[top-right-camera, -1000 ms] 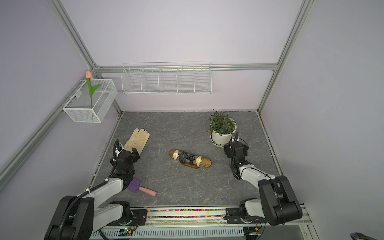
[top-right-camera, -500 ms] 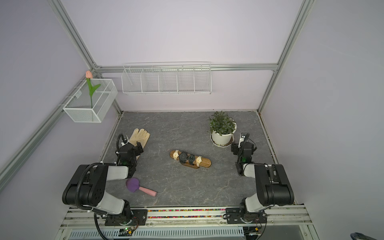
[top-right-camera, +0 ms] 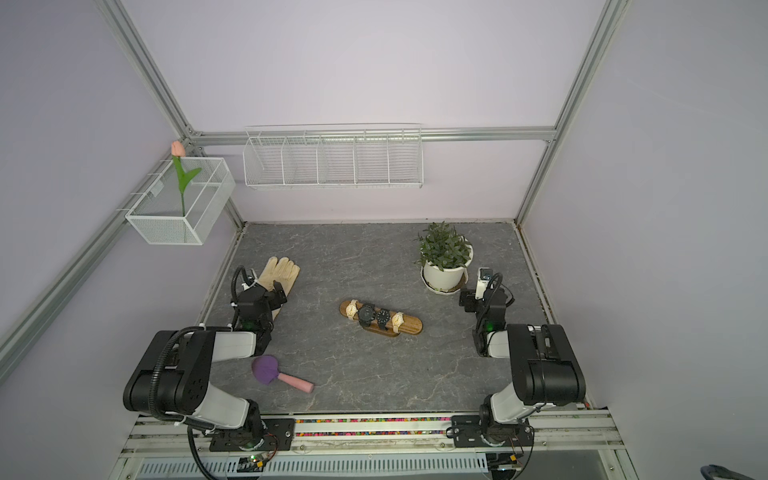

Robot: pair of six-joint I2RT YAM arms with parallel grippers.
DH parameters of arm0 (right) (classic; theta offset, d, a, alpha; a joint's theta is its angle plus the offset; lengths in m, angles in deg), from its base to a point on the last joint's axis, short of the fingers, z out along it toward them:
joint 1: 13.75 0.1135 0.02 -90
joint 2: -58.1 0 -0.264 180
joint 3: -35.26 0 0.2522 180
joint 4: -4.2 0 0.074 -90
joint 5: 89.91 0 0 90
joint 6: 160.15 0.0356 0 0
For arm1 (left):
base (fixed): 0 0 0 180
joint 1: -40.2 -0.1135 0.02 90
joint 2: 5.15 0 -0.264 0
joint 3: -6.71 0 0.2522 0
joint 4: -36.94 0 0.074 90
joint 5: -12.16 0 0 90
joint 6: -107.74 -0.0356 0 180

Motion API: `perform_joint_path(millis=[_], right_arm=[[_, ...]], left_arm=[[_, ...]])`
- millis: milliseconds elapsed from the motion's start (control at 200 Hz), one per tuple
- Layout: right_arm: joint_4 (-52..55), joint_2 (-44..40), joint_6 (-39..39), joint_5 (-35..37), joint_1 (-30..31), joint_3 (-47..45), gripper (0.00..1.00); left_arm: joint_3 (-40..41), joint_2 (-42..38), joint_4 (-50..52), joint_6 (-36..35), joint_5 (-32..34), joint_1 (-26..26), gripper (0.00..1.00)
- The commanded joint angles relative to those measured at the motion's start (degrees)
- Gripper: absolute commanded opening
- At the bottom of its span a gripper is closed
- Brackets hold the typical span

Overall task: Place watch on stand
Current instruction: Reset both arms

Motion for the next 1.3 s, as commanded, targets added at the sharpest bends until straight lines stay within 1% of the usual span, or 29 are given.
perform_joint_path(millis=[0, 110, 200, 460, 530, 590, 645, 695, 735, 775, 820, 870, 890, 920, 940, 955, 980, 990, 1010, 1050, 1084, 1129, 1164, 1199, 1219, 1254, 1274, 1294], right_arm=[[-6.0, -0.1, -2.6, -5.1, 0.3, -2.3, 0.89], [-6.2, -0.1, -2.6, -5.2, 0.4, -2.3, 0.89], [-3.4, -0.2, -2.9, -6.1, 0.3, -0.9, 0.89], [-1.4, -0.2, -2.2, -4.4, 0.2, 0.2, 0.89], [-0.3, -0.2, -1.6, -2.9, 0.2, 0.8, 0.89], [1.9, -0.1, -0.2, 0.6, 0.2, 1.9, 0.89], [0.9, -0.4, -0.2, 0.4, 0.2, 1.4, 0.89], [-0.5, -2.8, -0.9, -0.6, 0.4, -0.6, 0.89], [-3.6, -5.8, -1.6, -0.5, 0.7, -3.4, 0.89], [-6.5, -8.2, -1.2, 1.5, 1.0, -6.6, 0.89], [-10.0, -8.9, 0.2, 4.6, 1.0, -8.7, 0.89], [-10.3, -6.3, 1.7, 7.9, 0.9, -8.1, 0.88], [-10.4, -3.5, 1.9, 8.1, 0.9, -6.9, 0.89], [-12.9, 1.2, 1.0, 7.0, 0.8, -4.7, 0.89], [-13.6, 3.2, -0.2, 4.6, 0.8, -3.5, 0.89], [-11.2, 2.5, -1.2, 2.2, 0.8, -2.7, 0.89], [-2.2, -0.9, -2.5, -0.7, 1.1, -1.2, 0.89], [1.4, -2.2, -2.7, -1.6, 1.2, -0.4, 0.88], [4.4, -3.8, -3.1, -2.9, 1.2, 0.7, 0.89], [2.1, -5.6, -3.7, -3.9, 1.6, -0.4, 0.89], [-1.4, -7.3, -3.7, -1.9, 2.1, -3.1, 0.88], [-6.2, -8.6, -2.8, 1.6, 2.5, -6.6, 0.89], [-9.4, -7.5, -1.7, 4.0, 2.5, -8.0, 0.88], [-11.8, -4.1, -1.0, 5.5, 2.4, -7.8, 0.88], [-13.3, -1.2, -1.0, 5.6, 2.3, -7.2, 0.88], [-18.4, 3.6, -2.5, 4.0, 2.3, -5.6, 0.89], [-16.5, 3.5, -2.9, 3.0, 2.6, -5.0, 0.88], [-10.5, 0.7, -2.7, 3.0, 2.5, -4.3, 0.88]], left_arm=[[-1.4, -0.7, -0.9, -0.7, -0.1, -0.3, 1.0], [-1.7, -0.7, -0.4, -0.7, -0.3, -0.3, 1.0], [-1.6, -0.7, -0.5, -0.7, -0.3, -0.2, 1.0], [-1.4, -0.8, -0.7, -0.7, -0.3, -0.3, 1.0], [-1.5, -0.7, -0.7, -0.8, -0.3, -0.3, 1.0], [-1.4, -0.7, -0.7, -0.8, -0.3, -0.2, 1.0], [-1.1, -1.0, -1.8, -1.3, -0.5, -0.3, 1.0], [1.3, -3.5, -5.9, -5.1, -3.1, 0.7, 1.0], [2.1, -8.6, -2.6, -7.4, -4.4, 2.4, 1.0], [1.9, -13.7, 4.2, -8.0, -5.9, 3.3, 1.0], [2.7, -15.8, 3.6, -8.6, -7.2, 3.1, 1.0], [2.6, -14.3, 3.1, -6.1, -5.2, 2.4, 1.0], [2.5, -12.3, 1.7, -4.9, -5.0, 1.2, 1.0], [2.0, -8.2, -0.3, -2.9, -4.7, -0.2, 1.0], [1.9, -4.9, -3.2, -1.7, -4.2, -0.9, 0.99], [1.9, -2.1, -5.7, -1.5, -3.1, -1.0, 0.99], [1.9, 2.2, -13.3, -3.2, -1.6, -0.8, 1.0], [2.0, 3.0, -14.6, -3.9, -1.2, -0.4, 1.0], [2.0, 1.8, -11.7, -4.5, -0.6, 0.9, 1.0], [1.5, -3.2, -3.3, -4.6, 0.1, 3.0, 0.99], [3.8, -4.8, -6.9, -5.1, -2.5, 2.2, 0.99], [6.8, -6.0, -11.3, -4.6, -2.2, 2.2, 0.99], [8.2, -5.3, -14.2, -4.0, -2.0, 1.7, 1.0], [8.0, -2.9, -15.7, -3.1, -2.7, 0.7, 0.99], [7.1, -1.3, -16.3, -3.0, -2.5, 0.3, 0.99], [4.6, 1.3, -15.8, -2.7, -0.4, 0.3, 0.99], [3.0, 2.0, -14.1, -3.1, 0.1, 0.3, 0.99], [1.2, 1.5, -9.4, -3.0, -0.7, 0.3, 0.99]])
